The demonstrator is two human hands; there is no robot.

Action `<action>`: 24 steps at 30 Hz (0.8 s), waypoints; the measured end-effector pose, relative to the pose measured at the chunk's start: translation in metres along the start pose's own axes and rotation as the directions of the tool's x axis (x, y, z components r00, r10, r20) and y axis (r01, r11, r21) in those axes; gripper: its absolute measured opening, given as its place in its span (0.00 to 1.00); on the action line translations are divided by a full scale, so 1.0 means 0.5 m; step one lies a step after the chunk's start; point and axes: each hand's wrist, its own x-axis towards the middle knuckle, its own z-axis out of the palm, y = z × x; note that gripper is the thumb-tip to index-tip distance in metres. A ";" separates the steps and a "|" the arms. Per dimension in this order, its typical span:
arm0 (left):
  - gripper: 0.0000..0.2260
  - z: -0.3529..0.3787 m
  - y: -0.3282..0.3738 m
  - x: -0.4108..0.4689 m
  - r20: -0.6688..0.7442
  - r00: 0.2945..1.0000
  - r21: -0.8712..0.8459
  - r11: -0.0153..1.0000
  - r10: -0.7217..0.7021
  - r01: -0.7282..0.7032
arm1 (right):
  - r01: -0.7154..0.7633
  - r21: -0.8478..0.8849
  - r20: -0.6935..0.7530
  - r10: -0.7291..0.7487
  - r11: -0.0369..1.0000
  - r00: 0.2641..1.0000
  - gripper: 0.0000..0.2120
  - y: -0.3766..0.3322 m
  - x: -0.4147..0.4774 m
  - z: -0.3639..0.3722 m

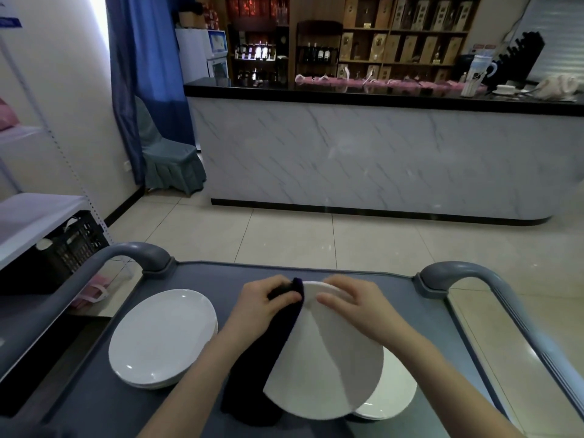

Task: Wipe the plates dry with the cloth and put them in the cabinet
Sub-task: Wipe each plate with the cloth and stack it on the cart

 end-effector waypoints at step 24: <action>0.09 -0.023 0.026 0.016 -0.075 0.996 0.027 0.999 -0.044 0.046 | 0.011 0.191 -0.229 0.034 0.981 0.973 0.14 0.002 -0.016 0.007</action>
